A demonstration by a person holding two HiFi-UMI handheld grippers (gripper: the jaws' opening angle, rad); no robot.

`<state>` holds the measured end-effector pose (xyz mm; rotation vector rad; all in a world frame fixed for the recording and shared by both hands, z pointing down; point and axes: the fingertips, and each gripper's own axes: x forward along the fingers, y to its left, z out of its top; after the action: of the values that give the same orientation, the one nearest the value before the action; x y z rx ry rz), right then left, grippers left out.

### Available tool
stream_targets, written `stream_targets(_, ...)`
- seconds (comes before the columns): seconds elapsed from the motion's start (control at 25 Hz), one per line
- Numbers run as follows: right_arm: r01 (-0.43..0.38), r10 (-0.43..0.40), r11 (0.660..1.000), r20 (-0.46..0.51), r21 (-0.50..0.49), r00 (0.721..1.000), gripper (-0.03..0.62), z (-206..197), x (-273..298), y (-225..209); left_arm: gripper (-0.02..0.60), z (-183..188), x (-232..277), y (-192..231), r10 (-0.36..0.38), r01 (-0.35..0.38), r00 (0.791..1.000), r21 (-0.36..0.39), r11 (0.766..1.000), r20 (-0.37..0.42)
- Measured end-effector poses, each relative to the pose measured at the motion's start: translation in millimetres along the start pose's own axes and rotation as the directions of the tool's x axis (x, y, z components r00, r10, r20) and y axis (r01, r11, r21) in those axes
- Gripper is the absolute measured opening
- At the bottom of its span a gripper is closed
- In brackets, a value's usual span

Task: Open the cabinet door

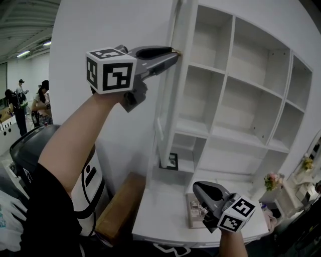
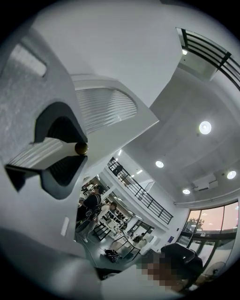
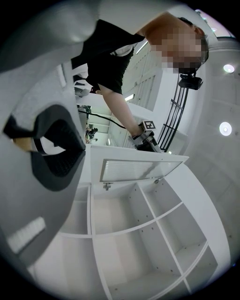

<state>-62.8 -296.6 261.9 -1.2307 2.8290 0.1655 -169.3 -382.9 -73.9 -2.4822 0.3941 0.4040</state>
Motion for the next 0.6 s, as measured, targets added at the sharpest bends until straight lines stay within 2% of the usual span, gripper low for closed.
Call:
stream_targets(0.24, -0.005, 0.005, 0.999, 0.001, 0.044, 1.000, 0.002, -12.2, 7.3, 3.5, 0.094, 3.3, -28.4, 19.6, 0.011, -0.009, 1.000, -0.061, 0.998, 0.028)
stream_targets(0.44, -0.014, 0.014, 0.997, -0.004, 0.079, 1.000, 0.002, -21.9, 13.5, 8.4, 0.098, 0.4, -52.9, 35.0, 0.016, -0.011, 0.999, -0.143, 0.990, 0.039)
stream_targets(0.6, -0.026, 0.027, 0.996, -0.016, 0.085, 0.999, 0.002, -22.7, 16.2, 14.5, 0.103, -0.1, -62.1, 44.0, 0.049, -0.041, 0.998, -0.159, 0.986, 0.047)
